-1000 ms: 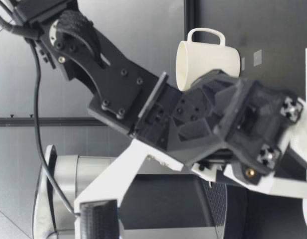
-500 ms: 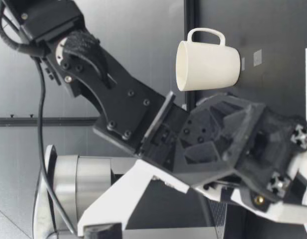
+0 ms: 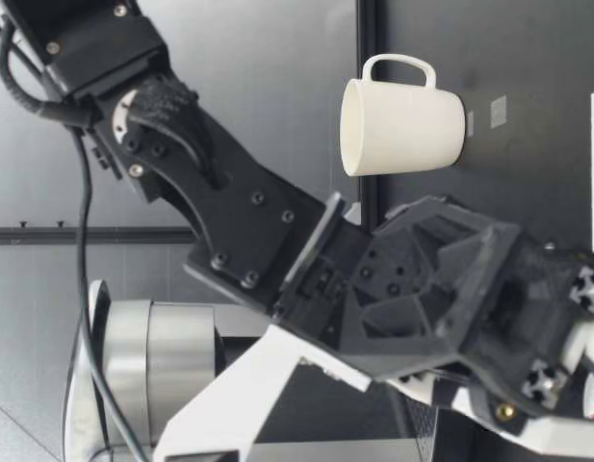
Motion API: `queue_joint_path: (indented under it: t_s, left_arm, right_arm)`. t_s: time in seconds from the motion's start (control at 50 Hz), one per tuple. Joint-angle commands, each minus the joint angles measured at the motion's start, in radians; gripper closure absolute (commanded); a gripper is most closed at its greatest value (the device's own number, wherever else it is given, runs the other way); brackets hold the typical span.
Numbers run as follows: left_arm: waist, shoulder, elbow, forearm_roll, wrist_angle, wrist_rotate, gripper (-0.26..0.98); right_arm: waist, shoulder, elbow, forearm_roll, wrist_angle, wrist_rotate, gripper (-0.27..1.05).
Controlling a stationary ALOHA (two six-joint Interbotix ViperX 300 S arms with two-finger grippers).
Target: Place the coffee capsule inside the capsule container, then place the cup onto the center of the cup tray.
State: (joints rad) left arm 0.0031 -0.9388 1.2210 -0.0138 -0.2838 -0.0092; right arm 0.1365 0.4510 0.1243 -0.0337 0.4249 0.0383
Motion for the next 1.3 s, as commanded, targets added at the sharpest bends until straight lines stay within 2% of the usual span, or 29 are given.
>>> queue_joint_path:
  t_s: [0.0,0.14,0.28,0.56,0.66,0.78,0.86,1.0,1.2,1.28]
  left_arm:
    - [0.003,0.006,-0.011,0.000,-0.005,0.000,0.66]
    - [0.002,0.006,-0.011,-0.002,-0.005,0.000,0.66]
    - [0.003,0.006,-0.009,-0.002,-0.005,0.000,0.66]
    - [0.003,0.018,-0.014,0.000,-0.003,-0.003,0.66]
    - [0.035,0.067,-0.043,-0.008,0.021,-0.006,0.66]
    - [0.127,0.181,-0.183,-0.009,0.295,-0.003,0.66]
    - [0.160,0.258,-0.299,0.008,0.443,0.014,0.66]
    - [0.161,0.342,-0.445,0.089,0.568,0.026,0.66]
    - [0.158,0.532,-0.678,0.242,0.937,0.008,0.66]
    - [0.106,0.606,-0.762,0.359,1.083,-0.034,0.66]
  right_arm:
    - [0.005,-0.018,-0.026,0.005,0.000,-0.002,-0.02]
    - [0.005,-0.023,-0.026,0.005,0.011,-0.002,0.14]
    - [0.006,-0.028,-0.026,0.005,0.009,-0.002,0.24]
    - [-0.011,-0.100,-0.011,0.009,0.035,0.037,0.26]
    - [-0.038,-0.176,0.029,0.011,0.086,0.101,0.26]
    - [-0.060,-0.275,0.133,0.011,0.083,0.144,0.26]
    - [-0.066,-0.347,0.233,0.012,0.015,0.175,0.26]
    - [-0.091,-0.469,0.394,0.012,-0.155,0.267,0.26]
    - [-0.152,-0.638,0.641,0.012,-0.465,0.353,0.26]
    - [-0.166,-0.673,0.703,0.014,-0.552,0.353,0.26]
